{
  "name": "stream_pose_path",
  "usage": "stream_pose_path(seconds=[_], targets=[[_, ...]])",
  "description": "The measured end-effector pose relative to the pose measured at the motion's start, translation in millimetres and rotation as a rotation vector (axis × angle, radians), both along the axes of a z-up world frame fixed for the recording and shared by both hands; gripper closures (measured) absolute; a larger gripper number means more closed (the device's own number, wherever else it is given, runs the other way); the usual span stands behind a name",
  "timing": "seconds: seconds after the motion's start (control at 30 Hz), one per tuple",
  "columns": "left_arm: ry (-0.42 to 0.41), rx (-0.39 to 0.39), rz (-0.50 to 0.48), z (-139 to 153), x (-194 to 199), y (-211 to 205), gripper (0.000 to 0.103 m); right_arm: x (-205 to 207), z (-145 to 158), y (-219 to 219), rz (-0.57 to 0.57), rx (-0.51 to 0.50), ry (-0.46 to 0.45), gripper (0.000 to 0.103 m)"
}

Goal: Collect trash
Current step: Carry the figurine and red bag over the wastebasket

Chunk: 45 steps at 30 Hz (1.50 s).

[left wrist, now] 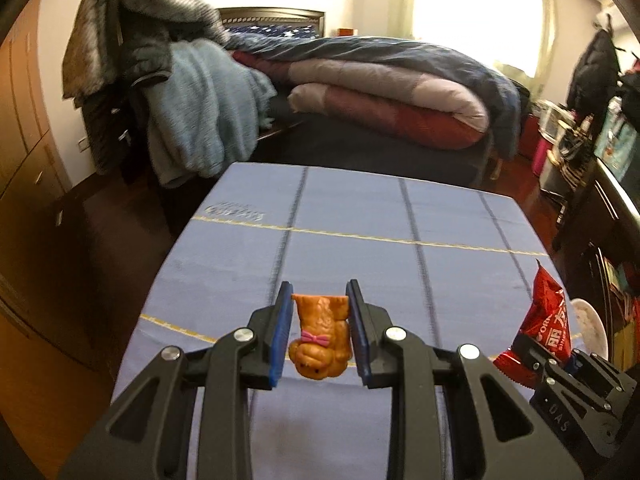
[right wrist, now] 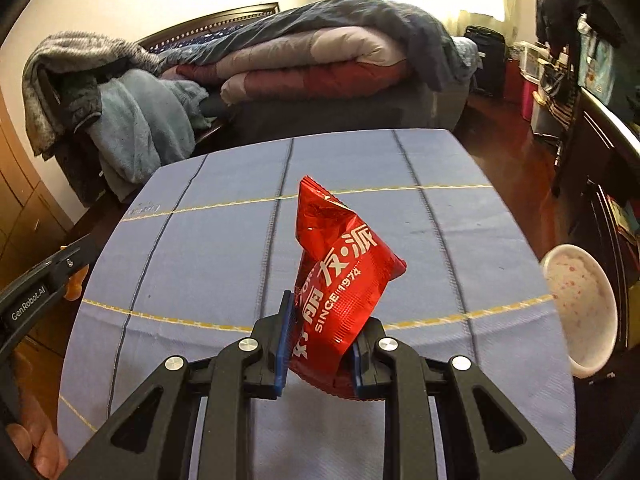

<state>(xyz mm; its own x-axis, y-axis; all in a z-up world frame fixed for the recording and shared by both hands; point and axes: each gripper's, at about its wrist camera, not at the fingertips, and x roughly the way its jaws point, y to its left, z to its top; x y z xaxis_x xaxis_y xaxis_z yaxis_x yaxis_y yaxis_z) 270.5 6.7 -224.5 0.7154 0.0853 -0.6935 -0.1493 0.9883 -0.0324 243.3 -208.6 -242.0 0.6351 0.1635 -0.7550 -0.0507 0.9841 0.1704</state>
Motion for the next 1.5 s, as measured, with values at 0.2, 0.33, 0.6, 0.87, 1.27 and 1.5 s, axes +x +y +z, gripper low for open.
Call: stream_pose_path(seconds=[0.2, 0.33, 0.6, 0.87, 1.27, 1.5], targets=[[-0.005, 0.012, -0.073, 4.2, 2.1, -37.4, 0.075, -9.1, 5.2, -31.4, -0.05, 0.016, -0.01, 0.079], [-0.008, 0.016, -0.124, 6.3, 4.5, -59.9, 0.075, -13.4, 5.0, -49.9, -0.08, 0.023, -0.013, 0.079], [-0.021, 0.03, -0.187, 10.0, 5.6, -89.8, 0.075, -21.9, 0.6, -80.7, -0.135, 0.039, -0.011, 0.079], [-0.026, 0.039, -0.256, 12.5, 10.5, -121.6, 0.075, -29.8, -2.2, -106.4, -0.184, 0.042, -0.015, 0.079], [-0.028, 0.04, -0.409, 7.1, 18.1, -193.6, 0.075, -45.4, -7.4, -167.4, -0.317, 0.046, -0.013, 0.079], [-0.028, 0.036, -0.507, 4.6, 21.1, -241.3, 0.075, -52.3, -11.2, -205.3, -0.4, 0.047, -0.011, 0.079]])
